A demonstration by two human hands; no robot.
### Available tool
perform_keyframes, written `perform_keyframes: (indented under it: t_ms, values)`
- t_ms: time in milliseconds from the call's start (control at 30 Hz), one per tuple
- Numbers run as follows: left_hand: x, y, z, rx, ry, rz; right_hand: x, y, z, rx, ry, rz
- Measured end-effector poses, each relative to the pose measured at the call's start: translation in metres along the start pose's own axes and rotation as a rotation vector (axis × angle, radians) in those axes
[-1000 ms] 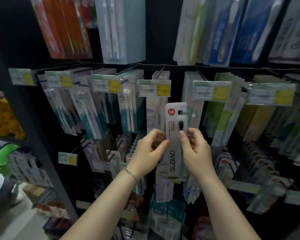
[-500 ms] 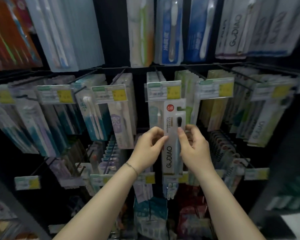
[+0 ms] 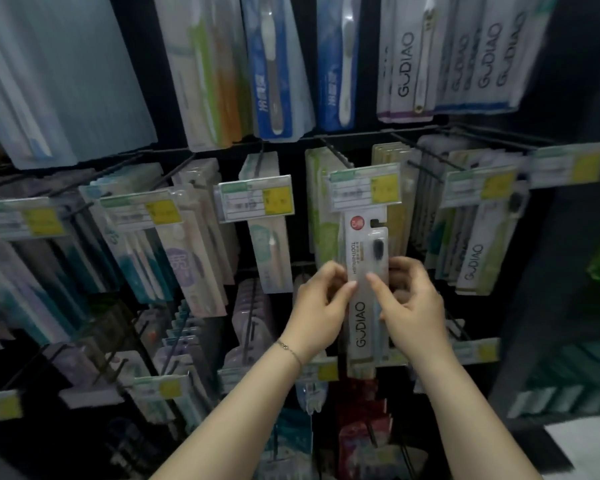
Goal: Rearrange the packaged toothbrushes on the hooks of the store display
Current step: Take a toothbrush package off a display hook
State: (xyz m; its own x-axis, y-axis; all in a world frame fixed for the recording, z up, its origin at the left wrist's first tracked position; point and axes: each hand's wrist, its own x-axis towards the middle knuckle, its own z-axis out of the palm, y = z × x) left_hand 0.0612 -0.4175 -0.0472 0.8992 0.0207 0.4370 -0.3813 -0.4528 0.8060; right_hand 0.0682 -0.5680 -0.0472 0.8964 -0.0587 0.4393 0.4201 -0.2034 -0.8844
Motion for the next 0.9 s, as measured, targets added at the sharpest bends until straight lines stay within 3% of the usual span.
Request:
perform_keyframes:
  t_ms: [433,900]
  values:
    - [0.036,0.032,0.098,-0.055,-0.022,-0.012,0.046,0.032,-0.09,-0.045,0.025,-0.054]
    - [0.065,0.059,0.152,-0.066,-0.015,0.03,0.069,0.043,-0.138,-0.066,0.137,-0.129]
